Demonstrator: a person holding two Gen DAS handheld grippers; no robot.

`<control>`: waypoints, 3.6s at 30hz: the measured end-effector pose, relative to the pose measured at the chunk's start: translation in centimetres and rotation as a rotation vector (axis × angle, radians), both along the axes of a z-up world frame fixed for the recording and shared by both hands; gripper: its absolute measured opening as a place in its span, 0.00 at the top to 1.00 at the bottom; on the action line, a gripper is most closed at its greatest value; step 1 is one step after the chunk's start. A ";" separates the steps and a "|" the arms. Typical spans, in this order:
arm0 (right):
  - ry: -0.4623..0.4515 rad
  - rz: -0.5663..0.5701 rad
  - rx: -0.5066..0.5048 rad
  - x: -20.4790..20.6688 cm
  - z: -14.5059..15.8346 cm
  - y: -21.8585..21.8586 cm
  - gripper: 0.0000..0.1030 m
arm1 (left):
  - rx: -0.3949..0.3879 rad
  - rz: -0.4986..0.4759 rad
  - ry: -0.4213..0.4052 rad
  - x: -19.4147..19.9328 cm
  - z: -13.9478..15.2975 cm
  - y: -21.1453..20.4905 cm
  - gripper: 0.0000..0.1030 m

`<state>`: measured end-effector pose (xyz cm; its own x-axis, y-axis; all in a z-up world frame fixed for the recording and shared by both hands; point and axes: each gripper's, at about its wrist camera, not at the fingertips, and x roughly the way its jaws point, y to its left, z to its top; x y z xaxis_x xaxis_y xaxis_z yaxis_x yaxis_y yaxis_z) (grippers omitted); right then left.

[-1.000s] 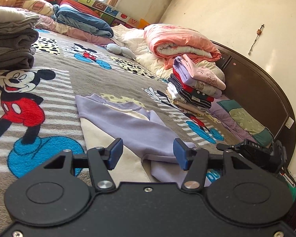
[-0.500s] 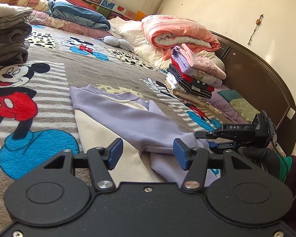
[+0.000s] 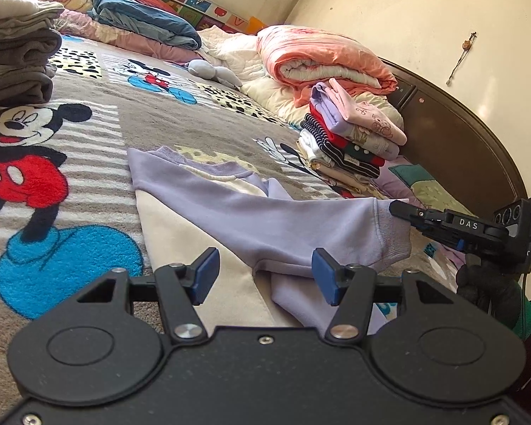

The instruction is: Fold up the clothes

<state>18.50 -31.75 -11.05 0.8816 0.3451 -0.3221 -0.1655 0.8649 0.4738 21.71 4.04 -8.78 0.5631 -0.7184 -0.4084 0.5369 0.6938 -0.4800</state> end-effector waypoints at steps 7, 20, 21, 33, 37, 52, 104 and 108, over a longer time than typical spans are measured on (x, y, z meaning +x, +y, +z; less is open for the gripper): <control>-0.136 0.150 -0.187 -1.9 3.9 5.6 0.91 | -0.183 0.025 0.085 0.9 0.1 2.3 0.40; -0.194 0.382 -0.283 -5.5 4.6 14.6 0.92 | -0.461 0.048 0.323 5.3 -2.3 4.1 0.28; -0.193 0.390 -0.281 -5.7 4.5 14.9 0.92 | -0.480 0.051 0.343 5.8 -2.5 4.1 0.28; -0.201 0.484 -0.253 -8.1 3.2 17.4 0.92 | -0.572 0.092 0.475 9.4 -4.3 5.4 0.26; -0.197 0.510 -0.248 -8.9 2.5 17.8 0.92 | -0.583 0.088 0.486 10.1 -4.7 5.3 0.26; -0.188 0.593 -0.316 -11.1 0.9 20.5 0.92 | -0.602 0.084 0.488 12.7 -4.7 5.4 0.25; 0.057 0.511 -0.556 -6.1 -1.3 20.5 0.64 | -0.279 0.026 0.300 12.2 -2.3 1.5 0.25; -0.002 0.506 -0.586 -6.5 0.6 20.6 0.63 | -0.332 0.036 0.292 13.5 -1.6 2.1 0.25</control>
<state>11.96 -11.16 -10.41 0.6626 0.4800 -0.5750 -0.6080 0.7930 -0.0386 35.25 6.13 -10.34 0.4852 -0.8197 -0.3044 0.3245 0.4921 -0.8078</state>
